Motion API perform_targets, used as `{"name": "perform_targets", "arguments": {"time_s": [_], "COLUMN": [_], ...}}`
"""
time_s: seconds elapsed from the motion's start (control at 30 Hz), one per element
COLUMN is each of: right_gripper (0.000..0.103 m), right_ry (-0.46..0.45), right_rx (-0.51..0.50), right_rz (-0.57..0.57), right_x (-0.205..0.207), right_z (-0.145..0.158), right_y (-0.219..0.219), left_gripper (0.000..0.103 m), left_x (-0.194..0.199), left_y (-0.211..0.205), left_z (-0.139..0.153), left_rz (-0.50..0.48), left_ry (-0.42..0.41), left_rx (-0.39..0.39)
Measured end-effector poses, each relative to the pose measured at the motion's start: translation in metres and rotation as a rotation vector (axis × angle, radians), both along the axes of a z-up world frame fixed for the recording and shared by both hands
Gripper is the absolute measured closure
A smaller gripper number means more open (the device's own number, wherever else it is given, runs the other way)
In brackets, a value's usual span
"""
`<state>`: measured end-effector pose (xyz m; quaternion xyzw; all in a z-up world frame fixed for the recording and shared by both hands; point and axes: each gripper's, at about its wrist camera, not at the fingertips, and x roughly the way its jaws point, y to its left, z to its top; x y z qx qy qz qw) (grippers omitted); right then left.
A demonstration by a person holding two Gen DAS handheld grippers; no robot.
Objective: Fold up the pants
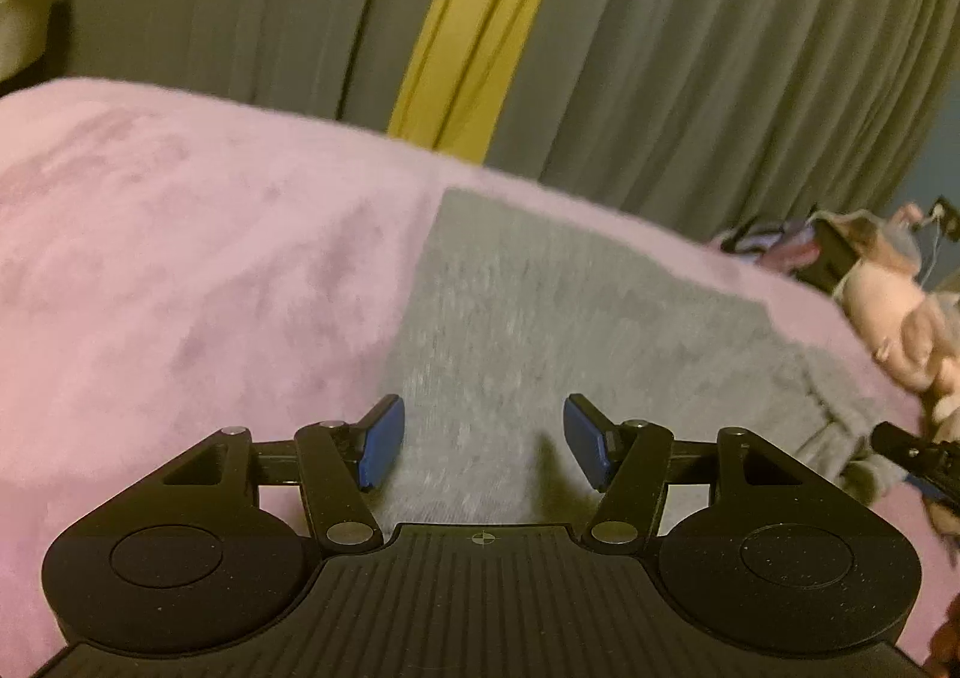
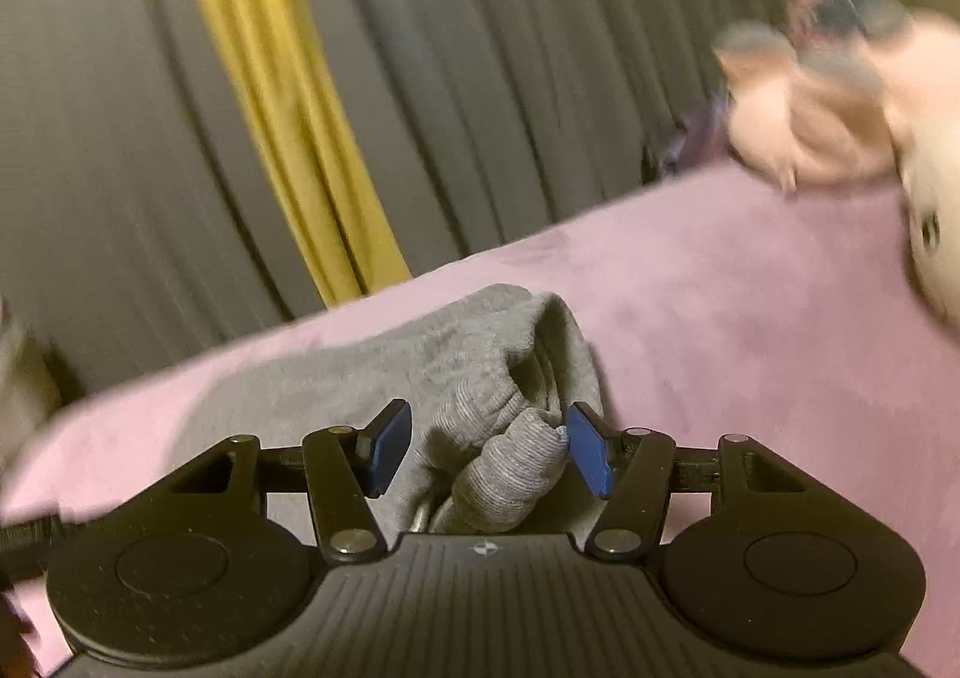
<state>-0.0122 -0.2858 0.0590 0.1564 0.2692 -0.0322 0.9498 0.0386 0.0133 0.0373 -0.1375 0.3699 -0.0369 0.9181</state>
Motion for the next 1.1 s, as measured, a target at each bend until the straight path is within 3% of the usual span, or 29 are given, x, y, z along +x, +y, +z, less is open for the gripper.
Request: {"name": "perform_targets", "arguments": {"time_s": [0.07,0.13,0.2,0.3,0.37,0.5,0.53,0.6,0.7,0.8,0.93,1.1], "right_gripper": [0.048,0.048,0.048,0.046,0.046,0.040,0.034,0.022,0.018,0.018,0.018,0.018], "right_ry": [0.032,0.065,0.059,-0.014,-0.006,0.097,0.112,0.108,0.095,0.099,0.065,0.027], "right_rx": [-0.063,-0.061,-0.090,-0.048,-0.041,-0.194,-0.230,-0.319,-0.422,-0.378,-0.332,-0.276], "right_rz": [-0.027,-0.076,-0.104,-0.047,0.005,0.052,0.063,0.069,0.084,0.065,0.033,0.069], "right_x": [-0.001,0.000,-0.005,-0.013,-0.011,-0.003,-0.002,-0.004,0.000,-0.003,-0.010,-0.022], "right_z": [-0.004,-0.009,-0.004,0.006,0.003,-0.022,-0.030,-0.040,-0.044,-0.039,-0.027,-0.017], "right_y": [-0.001,-0.012,-0.016,-0.013,-0.005,0.011,0.012,0.018,0.028,0.027,0.018,0.022], "left_gripper": [0.038,0.038,0.036,0.032,0.032,0.030,0.029,0.028,0.025,0.022,0.023,0.025], "left_x": [0.001,0.001,0.002,0.004,0.005,0.009,0.009,0.010,0.011,0.011,0.009,-0.002], "left_y": [0.000,0.003,0.006,0.008,0.006,0.007,0.007,0.007,0.005,0.000,-0.001,-0.010], "left_z": [-0.012,-0.023,-0.025,-0.027,-0.029,-0.031,-0.031,-0.032,-0.034,-0.036,-0.033,-0.024], "left_rz": [0.017,0.038,0.055,0.069,0.069,0.074,0.076,0.078,0.076,0.067,0.072,0.037], "left_ry": [0.037,0.064,0.076,0.081,0.093,0.110,0.116,0.123,0.124,0.134,0.123,0.046], "left_rx": [0.019,0.053,0.036,0.020,0.043,0.041,0.042,0.044,0.077,0.125,0.127,0.169]}}
